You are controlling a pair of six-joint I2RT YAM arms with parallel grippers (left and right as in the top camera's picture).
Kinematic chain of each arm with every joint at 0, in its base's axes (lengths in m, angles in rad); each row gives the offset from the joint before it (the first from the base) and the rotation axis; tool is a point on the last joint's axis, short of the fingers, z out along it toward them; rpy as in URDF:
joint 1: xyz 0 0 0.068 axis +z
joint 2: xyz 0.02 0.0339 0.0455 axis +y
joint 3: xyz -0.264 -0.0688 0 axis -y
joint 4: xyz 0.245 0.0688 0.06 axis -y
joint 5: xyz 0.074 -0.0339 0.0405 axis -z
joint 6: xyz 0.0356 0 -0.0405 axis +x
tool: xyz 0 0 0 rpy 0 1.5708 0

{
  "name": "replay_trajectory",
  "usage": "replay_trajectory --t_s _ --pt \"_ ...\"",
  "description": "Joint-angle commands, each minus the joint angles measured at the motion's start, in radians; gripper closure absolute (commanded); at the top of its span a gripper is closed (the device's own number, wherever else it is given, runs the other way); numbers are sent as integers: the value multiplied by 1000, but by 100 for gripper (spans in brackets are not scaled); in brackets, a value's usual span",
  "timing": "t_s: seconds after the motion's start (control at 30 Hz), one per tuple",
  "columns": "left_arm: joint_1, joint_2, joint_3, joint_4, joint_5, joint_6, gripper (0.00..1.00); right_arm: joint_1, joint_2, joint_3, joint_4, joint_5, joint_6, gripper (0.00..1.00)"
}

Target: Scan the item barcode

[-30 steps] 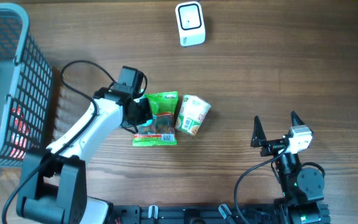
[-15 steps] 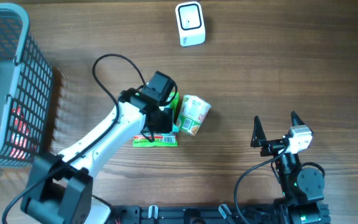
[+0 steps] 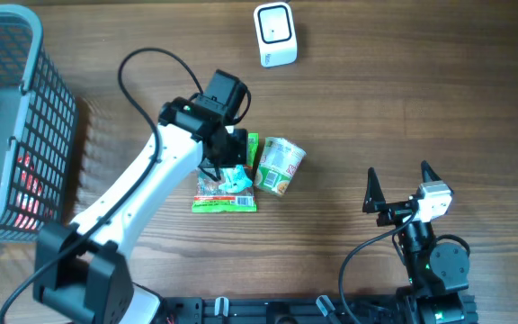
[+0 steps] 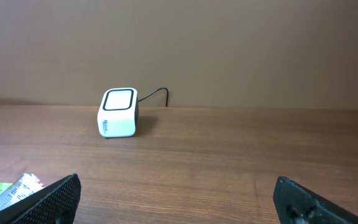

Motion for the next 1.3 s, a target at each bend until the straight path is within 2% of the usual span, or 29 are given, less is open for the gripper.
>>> replay_trajectory --t_s 0.0,0.07,0.1,0.13,0.2,0.23,0.37,0.57,0.73,0.8,0.87,1.0,1.07,1.27 --pt "-9 69 -118 73 32 -21 96 -4 -6 -1 5 -12 -10 0" --pt "-15 91 -184 122 32 -21 93 -4 -6 -1 5 -12 -11 0" --pt "-15 106 -225 144 32 -21 79 -4 -6 -1 5 -12 -11 0" --pt "-15 117 -259 169 35 -21 54 -4 -6 -1 5 -12 -11 1" --pt "-15 123 -283 191 35 -21 11 -4 -6 -1 5 -12 -11 0" --pt "-15 122 -282 193 35 -19 0 -4 -6 -1 5 -12 -11 0" --pt "-14 82 -199 134 36 -8 0 -4 -6 -1 5 -12 -11 0" --pt "-14 -69 45 -9 -79 -9 0 -4 -6 -1 5 -12 -11 0" --pt "23 -127 65 -6 -94 -6 5 -4 -6 -1 5 -12 -10 0" --pt "101 -137 125 -44 -103 37 2 -4 -6 -1 5 -12 -11 0" --pt "217 -138 257 -125 -135 43 0 -4 -6 -1 5 -12 -10 0" --pt "482 -138 513 -186 -131 81 0 -4 -6 -1 5 -12 -11 0" --pt "683 -138 613 -182 -123 58 0 -4 -6 -1 5 -12 -11 0" --pt "1048 -95 610 -187 -123 58 0 -4 -6 -1 5 -12 -10 0"
